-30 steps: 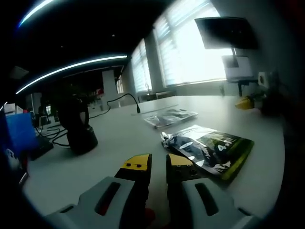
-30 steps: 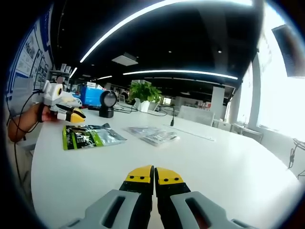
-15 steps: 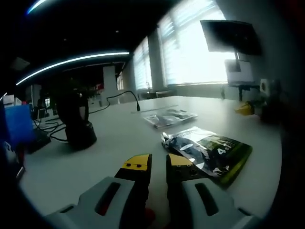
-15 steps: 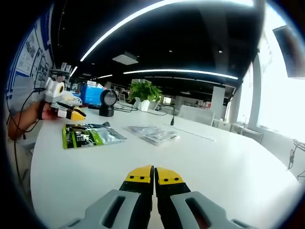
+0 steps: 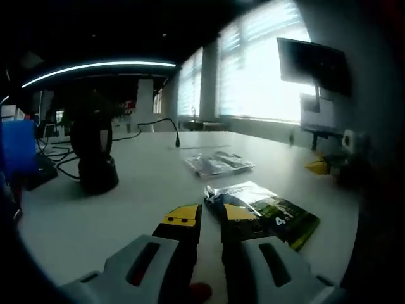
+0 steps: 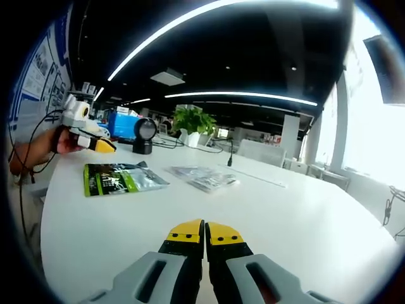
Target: Clip sheet goods on table flip sheet goods clip sheet goods scan sheet goods put sheet goods back to table
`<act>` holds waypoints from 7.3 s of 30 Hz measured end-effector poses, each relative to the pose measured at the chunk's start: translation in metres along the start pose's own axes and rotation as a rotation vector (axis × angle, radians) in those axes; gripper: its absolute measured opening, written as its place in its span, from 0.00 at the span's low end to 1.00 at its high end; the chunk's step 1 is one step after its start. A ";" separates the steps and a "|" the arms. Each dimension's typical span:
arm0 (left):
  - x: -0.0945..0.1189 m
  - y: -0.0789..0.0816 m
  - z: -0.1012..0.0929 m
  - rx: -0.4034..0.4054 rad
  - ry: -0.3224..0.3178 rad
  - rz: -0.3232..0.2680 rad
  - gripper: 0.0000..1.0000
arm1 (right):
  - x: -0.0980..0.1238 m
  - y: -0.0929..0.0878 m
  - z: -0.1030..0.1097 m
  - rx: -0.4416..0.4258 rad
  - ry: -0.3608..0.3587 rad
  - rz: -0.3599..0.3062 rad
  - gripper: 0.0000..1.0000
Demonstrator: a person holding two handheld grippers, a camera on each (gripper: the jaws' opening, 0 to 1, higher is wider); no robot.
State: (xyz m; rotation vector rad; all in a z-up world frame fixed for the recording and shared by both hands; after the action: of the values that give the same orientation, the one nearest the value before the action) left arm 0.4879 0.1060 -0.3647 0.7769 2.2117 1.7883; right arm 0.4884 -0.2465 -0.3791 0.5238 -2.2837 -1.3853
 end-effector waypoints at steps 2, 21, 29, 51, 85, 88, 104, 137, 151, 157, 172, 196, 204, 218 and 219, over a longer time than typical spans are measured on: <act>-0.001 -0.002 -0.004 0.066 -0.023 0.029 0.08 | 0.000 0.000 0.000 0.000 0.001 0.000 0.00; -0.011 -0.008 -0.006 0.313 -0.120 0.228 0.13 | 0.001 0.000 0.001 -0.015 0.002 0.000 0.00; -0.018 -0.001 0.008 0.339 -0.111 0.249 0.13 | 0.001 0.000 0.001 -0.012 0.004 0.001 0.00; -0.029 0.003 0.014 0.657 -0.067 0.428 0.10 | 0.000 -0.002 -0.004 -0.029 -0.015 0.010 0.00; -0.026 -0.013 -0.002 0.708 -0.057 0.533 0.04 | 0.002 0.000 -0.002 -0.047 -0.013 -0.001 0.00; -0.025 -0.015 -0.008 0.691 -0.055 0.537 0.04 | 0.002 0.000 -0.001 -0.044 -0.014 0.002 0.00; -0.020 -0.017 -0.027 0.715 -0.082 0.506 0.00 | 0.002 0.001 0.001 -0.035 -0.009 0.002 0.00; -0.025 0.007 -0.010 0.700 -0.078 0.442 0.00 | -0.002 0.043 0.060 0.257 0.067 -0.084 0.08; -0.023 0.015 -0.013 0.693 -0.087 0.413 0.00 | 0.002 0.058 0.071 0.211 0.114 -0.128 0.09; -0.019 0.017 -0.017 0.687 -0.092 0.403 0.00 | 0.004 0.073 0.088 0.194 0.160 -0.157 0.10; -0.018 0.016 -0.021 0.696 -0.088 0.391 0.00 | 0.001 0.083 0.116 0.190 0.212 -0.145 0.11; -0.015 0.018 -0.030 0.693 -0.101 0.374 0.00 | -0.016 0.098 0.160 0.174 0.332 -0.174 0.24; -0.015 0.018 -0.030 0.698 -0.102 0.367 0.00 | -0.030 0.101 0.165 0.184 0.294 -0.154 0.24; -0.014 0.018 -0.031 0.712 -0.103 0.361 0.00 | -0.042 0.106 0.172 0.251 0.228 -0.148 0.26; -0.014 0.018 -0.031 0.716 -0.107 0.358 0.00 | -0.045 0.106 0.173 0.275 0.216 -0.139 0.26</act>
State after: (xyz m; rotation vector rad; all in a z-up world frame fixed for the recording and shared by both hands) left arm 0.4901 0.0750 -0.3417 1.4345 2.7818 0.9800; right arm 0.4237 -0.0497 -0.3637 0.8882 -2.3049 -1.0192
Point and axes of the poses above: the point that each gripper's makers call its tool centre point, and the gripper's own axes: x roughly backward along the fingers, z roughly to its left, y roughly out of its top, the point moved 7 cm from there along x, roughly backward along the fingers, and after that the axes turned 12 degrees about x, right-handed, at the moved point
